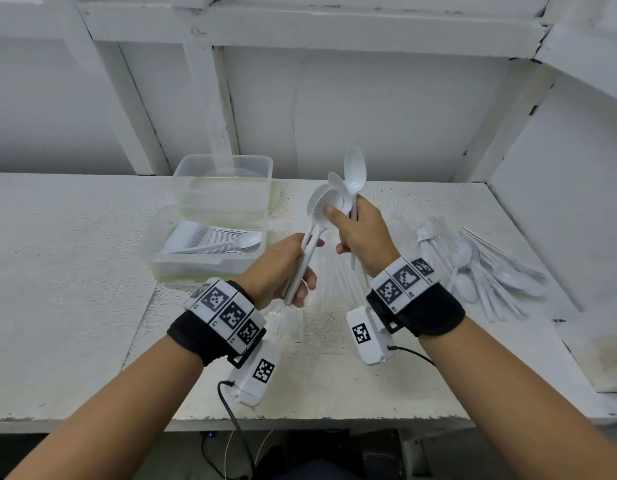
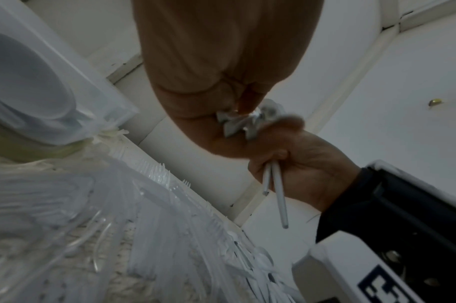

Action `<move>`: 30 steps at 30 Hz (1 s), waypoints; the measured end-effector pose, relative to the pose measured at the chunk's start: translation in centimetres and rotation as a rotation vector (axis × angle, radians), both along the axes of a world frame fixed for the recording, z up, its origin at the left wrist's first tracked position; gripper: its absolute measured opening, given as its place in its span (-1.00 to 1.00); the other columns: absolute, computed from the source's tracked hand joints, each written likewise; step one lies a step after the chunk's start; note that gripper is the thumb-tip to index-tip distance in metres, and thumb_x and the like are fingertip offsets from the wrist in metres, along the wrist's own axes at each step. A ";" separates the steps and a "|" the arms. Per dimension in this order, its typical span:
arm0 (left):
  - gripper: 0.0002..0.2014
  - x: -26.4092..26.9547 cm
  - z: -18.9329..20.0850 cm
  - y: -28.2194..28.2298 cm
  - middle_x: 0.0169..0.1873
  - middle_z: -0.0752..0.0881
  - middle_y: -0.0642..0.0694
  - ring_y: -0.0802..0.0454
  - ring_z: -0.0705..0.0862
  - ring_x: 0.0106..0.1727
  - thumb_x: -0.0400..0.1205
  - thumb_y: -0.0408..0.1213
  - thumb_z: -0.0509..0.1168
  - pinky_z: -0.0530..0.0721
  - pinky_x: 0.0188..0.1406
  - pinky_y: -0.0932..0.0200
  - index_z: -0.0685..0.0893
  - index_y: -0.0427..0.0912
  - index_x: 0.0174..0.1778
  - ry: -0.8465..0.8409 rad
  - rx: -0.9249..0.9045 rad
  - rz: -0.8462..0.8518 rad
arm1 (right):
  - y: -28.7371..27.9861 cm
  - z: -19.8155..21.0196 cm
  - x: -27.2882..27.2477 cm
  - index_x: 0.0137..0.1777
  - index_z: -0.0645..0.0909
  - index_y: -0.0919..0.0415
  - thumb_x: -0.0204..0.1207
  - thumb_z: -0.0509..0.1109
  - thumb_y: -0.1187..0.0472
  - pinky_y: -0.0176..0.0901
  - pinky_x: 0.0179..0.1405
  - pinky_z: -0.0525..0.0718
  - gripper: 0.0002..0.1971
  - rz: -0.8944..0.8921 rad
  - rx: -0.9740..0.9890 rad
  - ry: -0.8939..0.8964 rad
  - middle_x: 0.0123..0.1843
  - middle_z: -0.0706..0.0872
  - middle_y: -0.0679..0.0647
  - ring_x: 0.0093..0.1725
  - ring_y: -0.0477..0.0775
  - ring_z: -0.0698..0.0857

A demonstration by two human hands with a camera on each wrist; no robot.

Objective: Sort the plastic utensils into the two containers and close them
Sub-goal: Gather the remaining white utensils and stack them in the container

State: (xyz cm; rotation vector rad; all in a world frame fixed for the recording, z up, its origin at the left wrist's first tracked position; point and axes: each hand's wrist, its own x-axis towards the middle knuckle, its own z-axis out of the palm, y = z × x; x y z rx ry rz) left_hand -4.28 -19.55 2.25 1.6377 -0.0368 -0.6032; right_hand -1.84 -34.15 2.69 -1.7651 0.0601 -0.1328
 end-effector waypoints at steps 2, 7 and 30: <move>-0.64 0.0 -0.3 -0.1 -0.61 0.51 -0.09 0.05 0.35 -0.67 0.71 -0.19 -0.12 0.38 -0.65 0.29 0.54 -0.09 0.24 0.000 -0.018 0.006 | 0.0 -0.1 0.0 -0.12 0.48 0.06 0.60 0.31 0.19 -0.34 -0.59 0.59 -0.92 -0.015 -0.002 -0.005 -0.32 0.41 0.02 -0.40 -0.10 0.44; -0.67 -0.1 -0.2 0.1 -0.60 0.48 -0.03 0.09 0.34 -0.64 0.74 -0.12 -0.05 0.33 -0.60 0.28 0.57 -0.18 0.15 0.020 -0.034 -0.063 | 0.1 -0.1 0.0 0.25 0.42 0.13 0.59 0.32 0.24 -0.37 -0.63 0.51 -0.74 -0.029 0.008 -0.031 -0.22 0.48 -0.08 -0.35 -0.13 0.48; -0.81 -0.1 -1.7 -1.0 -0.39 0.49 -0.06 0.11 0.39 -0.51 0.75 -0.25 0.02 0.39 -0.56 0.28 0.52 -0.13 -0.06 -0.081 0.010 0.118 | -0.3 -2.0 -0.7 -0.08 0.47 0.17 0.63 0.24 0.17 -0.29 -0.42 0.50 -0.90 -0.126 0.102 0.064 -0.31 0.51 0.01 -0.35 -0.10 0.50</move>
